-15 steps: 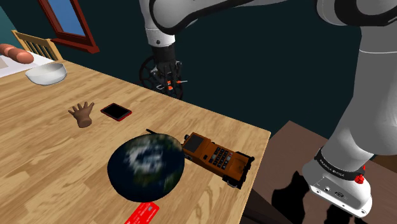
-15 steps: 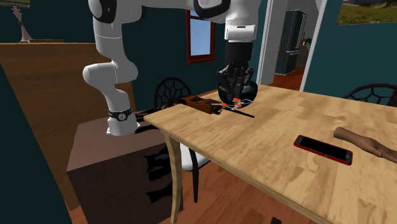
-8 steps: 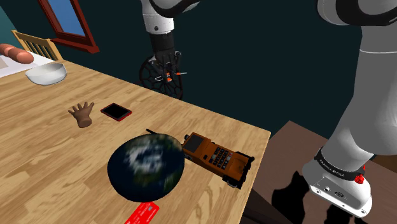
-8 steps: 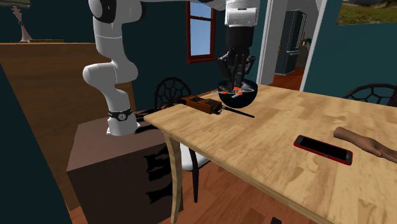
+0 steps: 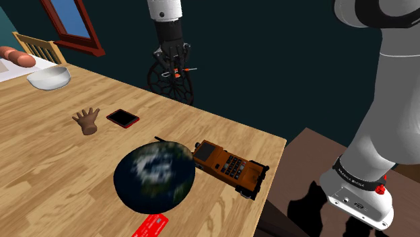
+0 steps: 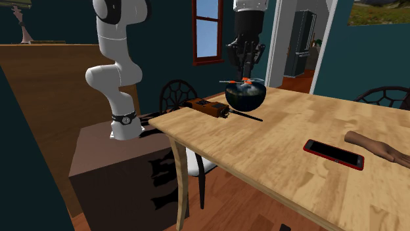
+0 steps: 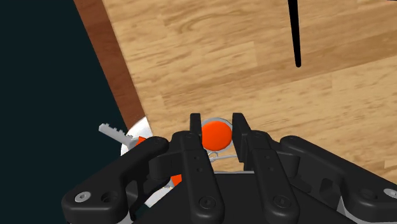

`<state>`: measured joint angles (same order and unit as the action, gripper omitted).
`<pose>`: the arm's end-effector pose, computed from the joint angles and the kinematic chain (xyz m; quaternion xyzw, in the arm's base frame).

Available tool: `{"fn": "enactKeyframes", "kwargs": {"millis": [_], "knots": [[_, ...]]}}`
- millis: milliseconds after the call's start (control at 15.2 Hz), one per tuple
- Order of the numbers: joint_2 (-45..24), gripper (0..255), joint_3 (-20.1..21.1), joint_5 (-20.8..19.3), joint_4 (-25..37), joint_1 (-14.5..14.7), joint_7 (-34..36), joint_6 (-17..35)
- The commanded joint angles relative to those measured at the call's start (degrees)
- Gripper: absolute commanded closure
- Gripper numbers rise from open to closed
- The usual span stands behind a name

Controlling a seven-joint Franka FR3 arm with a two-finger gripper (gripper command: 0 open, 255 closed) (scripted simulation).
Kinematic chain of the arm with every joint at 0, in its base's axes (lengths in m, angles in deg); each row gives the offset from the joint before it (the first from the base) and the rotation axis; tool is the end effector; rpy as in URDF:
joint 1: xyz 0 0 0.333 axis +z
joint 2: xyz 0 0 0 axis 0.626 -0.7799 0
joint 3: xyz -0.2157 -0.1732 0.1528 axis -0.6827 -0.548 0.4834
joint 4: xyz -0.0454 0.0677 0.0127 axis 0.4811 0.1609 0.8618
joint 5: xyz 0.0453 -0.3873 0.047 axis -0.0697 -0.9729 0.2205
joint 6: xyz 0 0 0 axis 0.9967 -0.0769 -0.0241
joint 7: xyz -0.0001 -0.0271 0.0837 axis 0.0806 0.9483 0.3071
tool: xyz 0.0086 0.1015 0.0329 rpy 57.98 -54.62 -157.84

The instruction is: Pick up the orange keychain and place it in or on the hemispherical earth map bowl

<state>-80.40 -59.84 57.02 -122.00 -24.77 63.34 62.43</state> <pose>0.5676 0.3243 0.5554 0.9997 0.0223 -0.0043 0.0021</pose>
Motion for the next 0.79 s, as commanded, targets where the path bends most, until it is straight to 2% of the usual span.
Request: {"fn": "enactKeyframes", "kwargs": {"millis": [0, 330, 726], "knots": [[0.92, 255, 0.6, 0.14, -1.13, 1.0, 1.66, 0.18], [3.87, 255, 2.68, 0.67, -5.25, 4.25, 7.3, 1.32], [5.33, 255, 5.35, 0.69, -7.28, 8.72, 14.55, 1.76]]}}
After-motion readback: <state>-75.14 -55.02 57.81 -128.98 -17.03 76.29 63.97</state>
